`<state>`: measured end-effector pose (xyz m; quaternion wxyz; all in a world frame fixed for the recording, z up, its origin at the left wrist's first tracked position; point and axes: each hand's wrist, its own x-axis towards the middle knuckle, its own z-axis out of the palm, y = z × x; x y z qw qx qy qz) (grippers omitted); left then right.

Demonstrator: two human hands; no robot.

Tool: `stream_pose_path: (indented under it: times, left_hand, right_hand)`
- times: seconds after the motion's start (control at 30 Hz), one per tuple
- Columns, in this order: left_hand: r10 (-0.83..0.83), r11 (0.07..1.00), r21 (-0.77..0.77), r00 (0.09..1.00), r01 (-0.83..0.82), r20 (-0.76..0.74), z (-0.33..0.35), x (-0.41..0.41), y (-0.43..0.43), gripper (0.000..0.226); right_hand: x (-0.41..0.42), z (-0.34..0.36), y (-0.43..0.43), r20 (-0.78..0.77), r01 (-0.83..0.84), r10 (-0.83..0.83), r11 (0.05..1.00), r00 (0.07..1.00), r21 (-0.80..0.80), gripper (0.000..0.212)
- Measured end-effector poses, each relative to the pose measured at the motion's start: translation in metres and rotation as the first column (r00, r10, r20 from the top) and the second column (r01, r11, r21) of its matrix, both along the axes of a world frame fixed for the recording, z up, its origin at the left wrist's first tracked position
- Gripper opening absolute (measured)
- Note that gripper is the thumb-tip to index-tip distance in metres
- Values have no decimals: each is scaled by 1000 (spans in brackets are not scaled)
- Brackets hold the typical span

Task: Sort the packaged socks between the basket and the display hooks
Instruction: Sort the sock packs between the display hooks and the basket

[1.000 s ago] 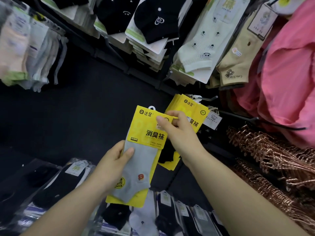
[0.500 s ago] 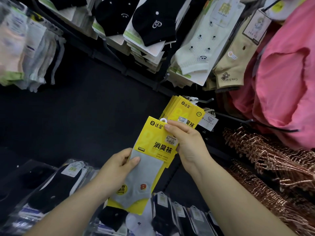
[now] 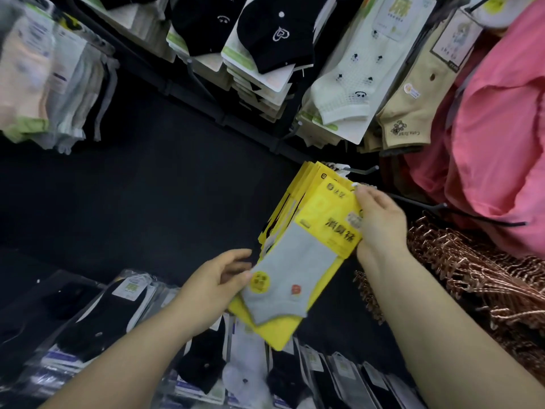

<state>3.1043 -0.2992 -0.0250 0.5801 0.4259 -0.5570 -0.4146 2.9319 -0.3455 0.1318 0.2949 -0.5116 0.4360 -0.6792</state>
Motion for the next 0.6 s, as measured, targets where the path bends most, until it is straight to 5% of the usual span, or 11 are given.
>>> stream_pose_path:
  times: [0.33,0.5,0.6]
  left_hand:
    - [16,998,63,1000,-15,-12,-8,1,-4,21]
    - [-5,997,73,1000,6,-15,-9,2,-6,24]
    - [-11,997,75,1000,12,-7,-10,1,-8,26]
  right_hand:
    - [13,37,-55,57,91,-90,996,994,-1,22]
    - [12,11,-70,-273,506,-502,860,821,-61,30]
    - [15,-16,-66,-408,496,-542,839,734,-222,33]
